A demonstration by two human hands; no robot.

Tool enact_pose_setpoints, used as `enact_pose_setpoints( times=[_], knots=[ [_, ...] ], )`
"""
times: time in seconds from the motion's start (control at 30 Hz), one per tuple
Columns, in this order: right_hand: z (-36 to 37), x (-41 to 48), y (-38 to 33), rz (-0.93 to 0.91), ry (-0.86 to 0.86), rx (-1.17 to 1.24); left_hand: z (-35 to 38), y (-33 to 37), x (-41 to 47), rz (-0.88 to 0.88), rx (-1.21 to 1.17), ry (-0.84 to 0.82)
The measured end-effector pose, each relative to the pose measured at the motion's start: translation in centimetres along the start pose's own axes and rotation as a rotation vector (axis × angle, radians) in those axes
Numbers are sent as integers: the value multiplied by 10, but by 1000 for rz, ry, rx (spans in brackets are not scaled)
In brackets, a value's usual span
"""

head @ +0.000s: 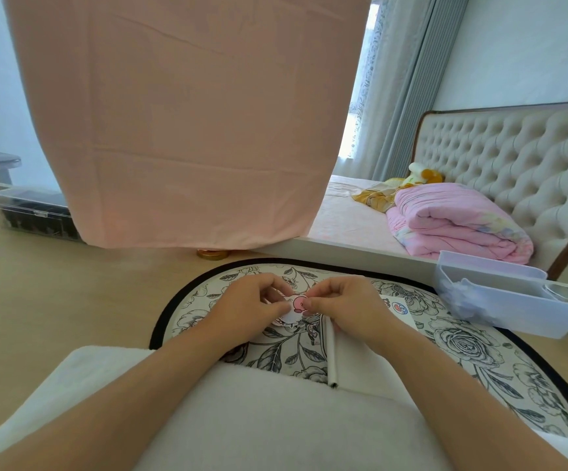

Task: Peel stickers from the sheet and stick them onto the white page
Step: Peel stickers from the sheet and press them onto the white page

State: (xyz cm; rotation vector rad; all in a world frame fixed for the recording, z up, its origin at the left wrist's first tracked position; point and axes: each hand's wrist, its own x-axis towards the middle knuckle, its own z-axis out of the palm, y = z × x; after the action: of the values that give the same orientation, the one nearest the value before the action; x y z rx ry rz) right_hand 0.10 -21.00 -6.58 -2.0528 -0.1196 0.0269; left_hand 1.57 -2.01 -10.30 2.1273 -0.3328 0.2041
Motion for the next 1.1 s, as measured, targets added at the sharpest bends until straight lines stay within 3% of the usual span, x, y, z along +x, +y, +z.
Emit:
enact_pose_setpoints(
  times=[0.27, 0.37, 0.47, 0.6, 0.93, 1.1],
  knots=[
    [-5, 3, 3, 38, 28, 59, -1, -2, 1, 97, 432, -21],
    [-8, -1, 2, 41, 19, 77, 2, 6, 1, 145, 264, 30],
    [-13, -6, -1, 44, 9, 137, 6, 22, -3, 83, -40, 8],
    [-23, -14, -2, 49, 32, 154, 18, 38, -6, 13, -243, 50],
    [-56, -21, 13, -56, 205, 149, 49, 75, 14, 8, -248, 44],
    [-63, -12, 29, -131, 327, -25, 68, 79, 23, 4, -141, 70]
  ],
)
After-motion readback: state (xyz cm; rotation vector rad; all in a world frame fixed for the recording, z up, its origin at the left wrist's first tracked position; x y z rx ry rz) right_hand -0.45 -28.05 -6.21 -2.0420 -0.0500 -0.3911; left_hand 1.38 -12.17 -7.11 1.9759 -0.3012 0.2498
